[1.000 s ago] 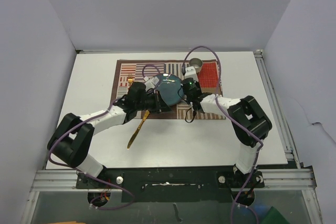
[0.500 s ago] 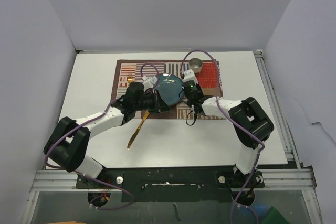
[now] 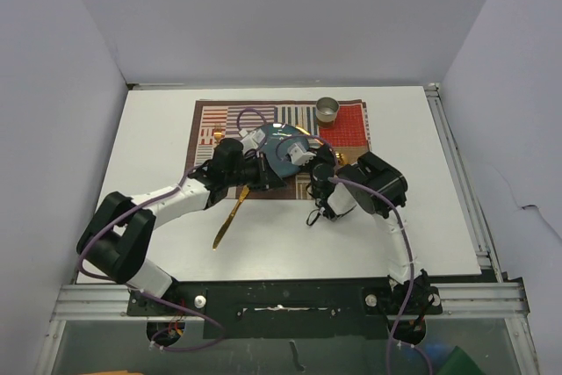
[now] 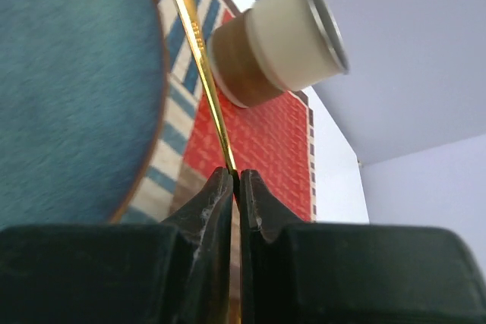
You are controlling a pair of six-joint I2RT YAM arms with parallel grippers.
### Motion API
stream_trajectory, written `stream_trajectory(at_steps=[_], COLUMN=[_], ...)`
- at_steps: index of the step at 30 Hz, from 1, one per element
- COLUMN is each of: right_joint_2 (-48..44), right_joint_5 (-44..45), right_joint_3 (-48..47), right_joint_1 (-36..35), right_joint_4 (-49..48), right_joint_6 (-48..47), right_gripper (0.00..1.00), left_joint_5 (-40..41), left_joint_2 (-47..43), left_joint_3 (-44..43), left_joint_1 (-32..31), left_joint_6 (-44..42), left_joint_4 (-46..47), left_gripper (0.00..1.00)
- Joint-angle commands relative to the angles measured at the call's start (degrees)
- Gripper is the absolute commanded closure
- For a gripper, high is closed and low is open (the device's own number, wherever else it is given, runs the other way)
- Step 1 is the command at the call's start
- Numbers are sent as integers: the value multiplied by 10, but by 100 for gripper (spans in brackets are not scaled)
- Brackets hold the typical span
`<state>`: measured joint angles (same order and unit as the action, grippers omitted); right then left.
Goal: Set the dinner table for one person
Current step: Place the spoon on the napkin.
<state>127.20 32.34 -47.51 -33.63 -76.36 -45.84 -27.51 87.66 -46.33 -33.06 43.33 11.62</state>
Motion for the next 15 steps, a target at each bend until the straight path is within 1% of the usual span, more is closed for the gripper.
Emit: stream_trajectory(at_steps=[1, 6, 10, 11, 13, 15], right_joint_2=[30, 27, 9, 2, -14, -30], right_joint_5=[-67, -59, -36, -35, -34, -34], right_joint_3=[-12, -21, -6, 4, 18, 32], right_joint_1=[6, 13, 11, 11, 11, 10], right_joint_4=[-236, -233, -220, -220, -199, -181], right_joint_6=[-5, 64, 84, 93, 107, 119], right_gripper=[100, 100, 100, 97, 85, 63], left_joint_5=[-13, -7, -9, -10, -14, -18], left_joint_2=[7, 7, 20, 24, 31, 37], left_joint_3=[-29, -31, -35, -35, -36, -36], left_joint_1=[1, 2, 4, 4, 4, 4], left_joint_6=[-10, -15, -15, -15, -12, -8], left_joint_4=[3, -4, -3, -1, 5, 14], left_gripper=[100, 100, 100, 100, 100, 100])
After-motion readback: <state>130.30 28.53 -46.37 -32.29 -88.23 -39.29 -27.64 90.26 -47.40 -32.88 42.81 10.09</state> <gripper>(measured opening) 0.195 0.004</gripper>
